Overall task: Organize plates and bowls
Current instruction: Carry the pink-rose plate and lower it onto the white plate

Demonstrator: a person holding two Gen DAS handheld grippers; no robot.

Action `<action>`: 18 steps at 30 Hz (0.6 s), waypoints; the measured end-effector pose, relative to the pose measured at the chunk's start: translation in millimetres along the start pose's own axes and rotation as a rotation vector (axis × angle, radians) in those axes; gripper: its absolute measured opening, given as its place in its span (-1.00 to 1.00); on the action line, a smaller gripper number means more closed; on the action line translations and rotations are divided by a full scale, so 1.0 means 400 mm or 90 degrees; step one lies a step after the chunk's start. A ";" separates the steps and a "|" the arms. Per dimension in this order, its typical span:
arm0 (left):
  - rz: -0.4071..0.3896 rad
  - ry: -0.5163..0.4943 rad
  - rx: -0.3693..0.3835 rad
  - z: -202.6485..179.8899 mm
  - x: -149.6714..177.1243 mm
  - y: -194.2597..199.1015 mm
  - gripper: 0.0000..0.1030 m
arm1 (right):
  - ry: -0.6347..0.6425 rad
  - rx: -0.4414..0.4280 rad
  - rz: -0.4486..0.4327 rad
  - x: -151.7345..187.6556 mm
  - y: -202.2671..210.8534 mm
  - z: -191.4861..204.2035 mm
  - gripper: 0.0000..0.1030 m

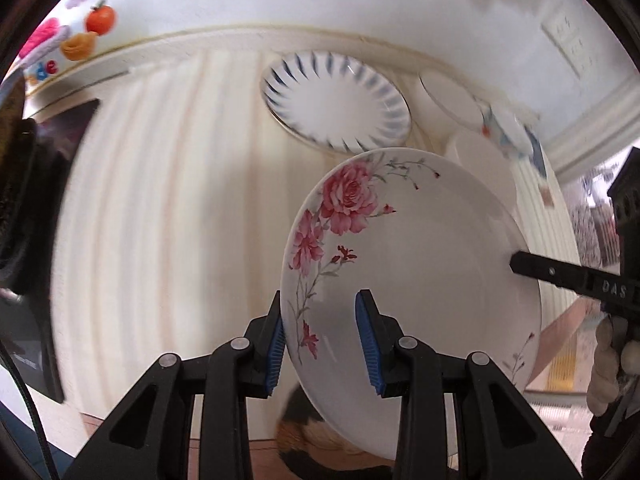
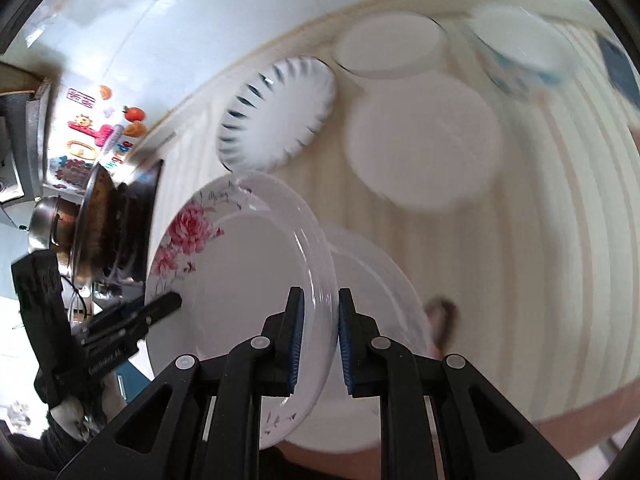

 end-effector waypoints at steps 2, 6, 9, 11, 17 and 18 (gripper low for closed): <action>0.014 -0.008 -0.008 -0.023 0.013 -0.030 -0.40 | -0.011 -0.001 0.006 0.037 -0.005 -0.042 -0.65; 0.024 -0.026 -0.037 -0.054 0.039 -0.058 -0.40 | -0.028 -0.006 0.010 0.087 -0.020 -0.099 -0.64; 0.031 -0.038 -0.061 -0.062 0.052 -0.075 -0.40 | -0.030 -0.010 0.010 0.100 -0.030 -0.121 -0.65; 0.036 -0.046 -0.077 -0.065 0.062 -0.084 -0.40 | -0.030 -0.013 0.012 0.107 -0.039 -0.130 -0.65; 0.039 -0.036 -0.103 -0.051 0.067 -0.096 -0.40 | -0.027 -0.017 0.019 0.115 -0.061 -0.136 -0.65; 0.041 -0.034 -0.105 -0.048 0.070 -0.098 -0.40 | -0.026 -0.017 0.020 0.115 -0.063 -0.135 -0.65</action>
Point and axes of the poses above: each gripper's, at about its wrist camera, not at the fingertips, and y roughly against the way its jaws point, z to its left, x to its underside, the point moved 8 cm from there along -y, roughly the way its jaws point, and after that the axes turned 4 degrees about z, right-handed, at the moved point
